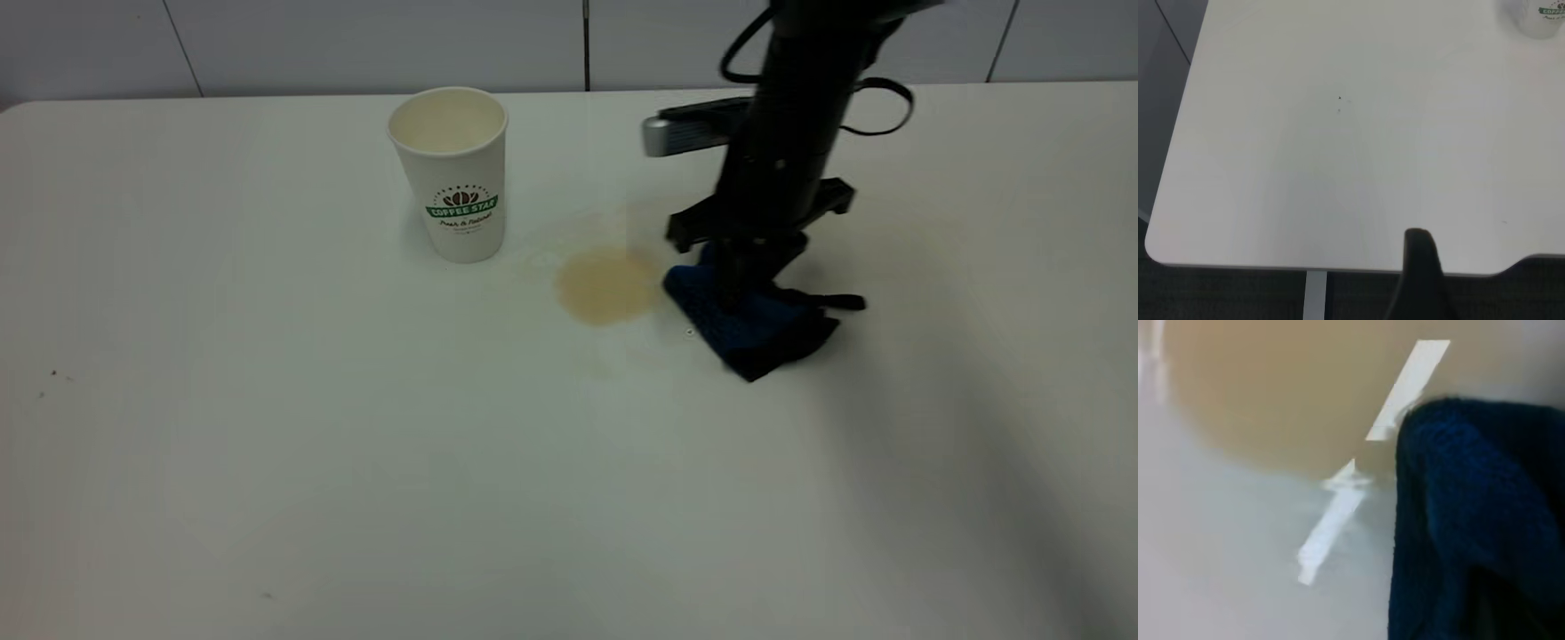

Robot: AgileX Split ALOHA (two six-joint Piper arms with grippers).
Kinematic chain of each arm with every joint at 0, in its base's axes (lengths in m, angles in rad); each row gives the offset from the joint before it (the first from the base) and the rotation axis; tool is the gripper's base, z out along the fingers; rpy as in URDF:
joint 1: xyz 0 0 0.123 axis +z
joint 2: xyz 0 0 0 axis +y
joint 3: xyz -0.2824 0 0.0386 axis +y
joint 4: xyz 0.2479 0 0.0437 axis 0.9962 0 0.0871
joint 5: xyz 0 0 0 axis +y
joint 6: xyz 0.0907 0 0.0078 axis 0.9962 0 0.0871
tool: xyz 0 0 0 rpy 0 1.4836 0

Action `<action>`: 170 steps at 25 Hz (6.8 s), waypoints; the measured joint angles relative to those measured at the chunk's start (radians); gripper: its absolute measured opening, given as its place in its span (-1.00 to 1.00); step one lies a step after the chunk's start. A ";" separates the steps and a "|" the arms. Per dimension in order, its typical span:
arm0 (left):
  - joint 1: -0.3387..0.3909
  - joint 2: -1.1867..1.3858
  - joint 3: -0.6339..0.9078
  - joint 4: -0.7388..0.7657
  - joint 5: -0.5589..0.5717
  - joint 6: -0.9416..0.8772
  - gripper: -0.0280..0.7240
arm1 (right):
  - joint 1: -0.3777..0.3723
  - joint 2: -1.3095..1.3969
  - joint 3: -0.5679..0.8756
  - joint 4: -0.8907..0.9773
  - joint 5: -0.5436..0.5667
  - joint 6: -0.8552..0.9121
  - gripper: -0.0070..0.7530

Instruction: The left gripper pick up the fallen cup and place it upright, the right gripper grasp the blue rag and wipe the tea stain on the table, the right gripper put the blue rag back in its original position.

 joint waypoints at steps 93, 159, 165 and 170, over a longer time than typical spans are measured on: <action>0.000 0.000 0.000 -0.001 0.000 -0.001 0.61 | -0.212 0.028 -0.027 -0.116 -0.210 0.162 -0.77; 0.000 0.000 0.000 -0.001 0.000 -0.001 0.61 | -0.388 -0.135 -0.015 -0.133 0.133 0.133 0.92; 0.000 0.000 0.000 -0.001 0.000 -0.001 0.61 | -0.388 -0.298 -0.022 -0.163 0.277 0.123 0.87; 0.000 0.000 0.000 -0.001 0.000 -0.001 0.61 | -0.376 -0.495 0.077 -0.163 0.283 0.124 0.80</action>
